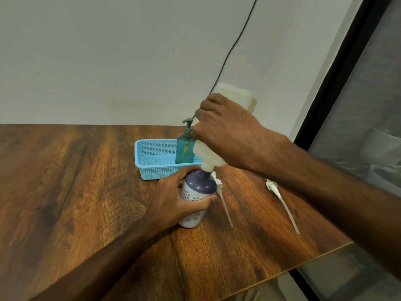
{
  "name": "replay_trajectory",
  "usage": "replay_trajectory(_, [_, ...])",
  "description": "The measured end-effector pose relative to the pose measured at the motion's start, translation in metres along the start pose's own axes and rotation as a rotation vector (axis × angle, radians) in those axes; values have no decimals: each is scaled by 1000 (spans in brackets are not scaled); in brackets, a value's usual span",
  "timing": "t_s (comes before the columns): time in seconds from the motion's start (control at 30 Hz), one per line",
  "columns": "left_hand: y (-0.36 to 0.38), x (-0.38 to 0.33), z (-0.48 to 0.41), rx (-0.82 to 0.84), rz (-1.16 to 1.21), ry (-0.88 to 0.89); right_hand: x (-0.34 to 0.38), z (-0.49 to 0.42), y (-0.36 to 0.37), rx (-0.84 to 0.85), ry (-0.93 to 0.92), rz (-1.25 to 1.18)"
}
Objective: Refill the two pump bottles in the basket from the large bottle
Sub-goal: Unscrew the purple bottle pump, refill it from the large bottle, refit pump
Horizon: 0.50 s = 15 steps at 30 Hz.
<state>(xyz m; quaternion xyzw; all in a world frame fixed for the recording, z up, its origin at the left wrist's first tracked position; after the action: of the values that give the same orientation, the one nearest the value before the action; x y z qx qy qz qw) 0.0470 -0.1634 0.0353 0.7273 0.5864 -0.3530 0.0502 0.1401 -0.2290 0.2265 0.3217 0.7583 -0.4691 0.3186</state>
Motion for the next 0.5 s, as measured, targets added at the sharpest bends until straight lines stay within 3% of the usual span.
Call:
replay_trajectory(0.23, [0,-1,1,-13,10,-3,-4,1,3,23,5,-54])
replay_trajectory(0.4, [-1,-3,0,-18,22,2,-26,15,28,39,53,-350])
replay_trajectory(0.5, [-3,-5,0,-29,12,10,-36,33,62,139,167,-587])
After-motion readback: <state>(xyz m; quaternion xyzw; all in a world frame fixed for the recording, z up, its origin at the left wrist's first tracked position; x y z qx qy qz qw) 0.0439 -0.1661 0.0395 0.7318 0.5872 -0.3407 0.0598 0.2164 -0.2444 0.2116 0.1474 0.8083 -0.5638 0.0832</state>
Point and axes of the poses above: each hand's wrist, its own z-axis away from the middle knuckle, its own y-axis out of the palm, x = y × z, the point moved 1 cm from there along -z, towards the middle knuckle, and after that the axes turned 15 degrees about y, right-handed, at the moved point
